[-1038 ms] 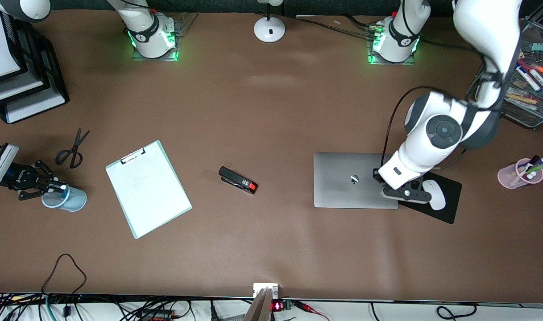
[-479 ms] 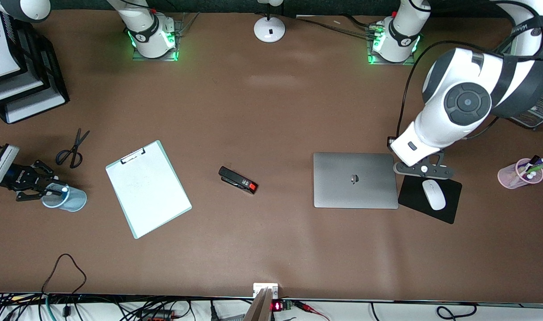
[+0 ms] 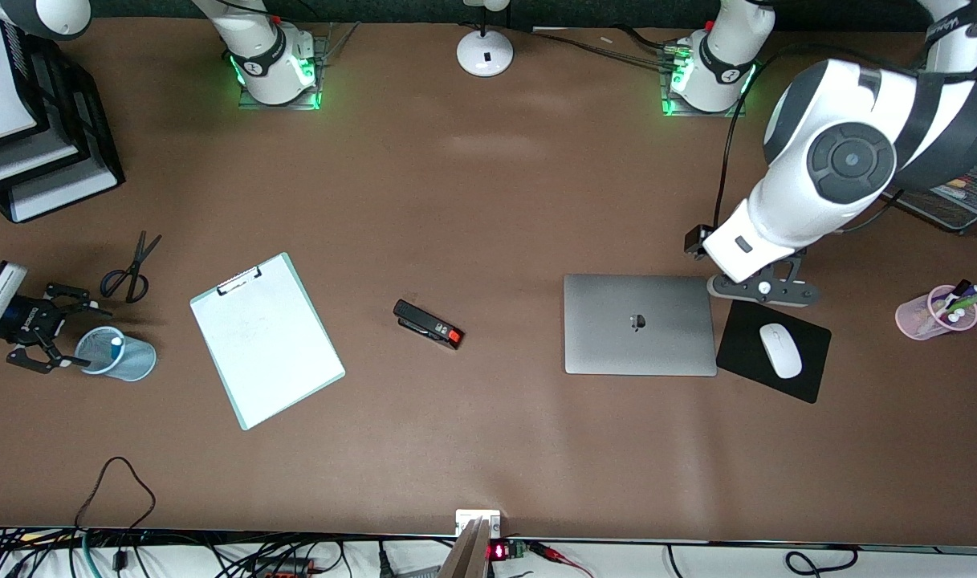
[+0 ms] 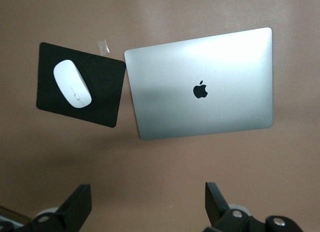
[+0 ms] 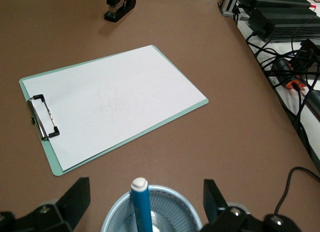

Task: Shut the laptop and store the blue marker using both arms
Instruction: 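Lower the marker into the blue cup with the right gripper while the left gripper withdraws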

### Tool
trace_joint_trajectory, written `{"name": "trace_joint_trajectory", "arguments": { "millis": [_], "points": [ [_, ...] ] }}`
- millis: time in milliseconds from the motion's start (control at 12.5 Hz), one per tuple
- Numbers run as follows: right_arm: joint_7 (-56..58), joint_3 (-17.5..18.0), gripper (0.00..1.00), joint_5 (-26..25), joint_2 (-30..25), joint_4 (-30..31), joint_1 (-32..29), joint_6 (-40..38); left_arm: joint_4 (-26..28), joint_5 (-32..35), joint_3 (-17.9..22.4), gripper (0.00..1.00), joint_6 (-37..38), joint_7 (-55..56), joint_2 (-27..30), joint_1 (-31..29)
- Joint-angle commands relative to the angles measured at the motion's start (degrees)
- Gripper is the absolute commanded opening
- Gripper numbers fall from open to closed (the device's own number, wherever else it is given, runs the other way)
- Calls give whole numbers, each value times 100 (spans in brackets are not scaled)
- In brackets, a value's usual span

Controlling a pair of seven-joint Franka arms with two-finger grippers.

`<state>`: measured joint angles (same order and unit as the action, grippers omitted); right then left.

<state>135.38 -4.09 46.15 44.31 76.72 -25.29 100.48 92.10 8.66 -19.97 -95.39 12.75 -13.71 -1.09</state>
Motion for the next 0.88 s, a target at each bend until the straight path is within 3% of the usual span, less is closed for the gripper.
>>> {"name": "trace_joint_trajectory", "arguments": {
  "millis": [0, 160, 319, 479, 638, 798],
  "points": [
    [-870, 57, 100, -473, -387, -165, 138, -335, -190, -276, 19, 100, 388, -359, 299, -84],
    [-1477, 57, 100, -668, -440, -489, 209, -730, -621, -680, 20, 100, 871, -701, 308, -444],
    [-1987, 57, 100, -843, -441, -946, 357, -1125, -597, -839, 195, 100, 908, -993, 597, -410],
    [-2584, 48, 100, -905, -441, -1298, 498, -1408, -230, -901, 633, 100, 839, -1116, 1105, -192],
    [-3051, 31, 100, -967, -510, -1414, 709, -1426, 36, -945, 1326, 100, 812, -1475, 1397, 282],
    [-3577, 31, 100, -1142, -624, -1458, 937, -1426, 420, -971, 1654, 100, 236, -1643, 1624, 390]
  ]
}}
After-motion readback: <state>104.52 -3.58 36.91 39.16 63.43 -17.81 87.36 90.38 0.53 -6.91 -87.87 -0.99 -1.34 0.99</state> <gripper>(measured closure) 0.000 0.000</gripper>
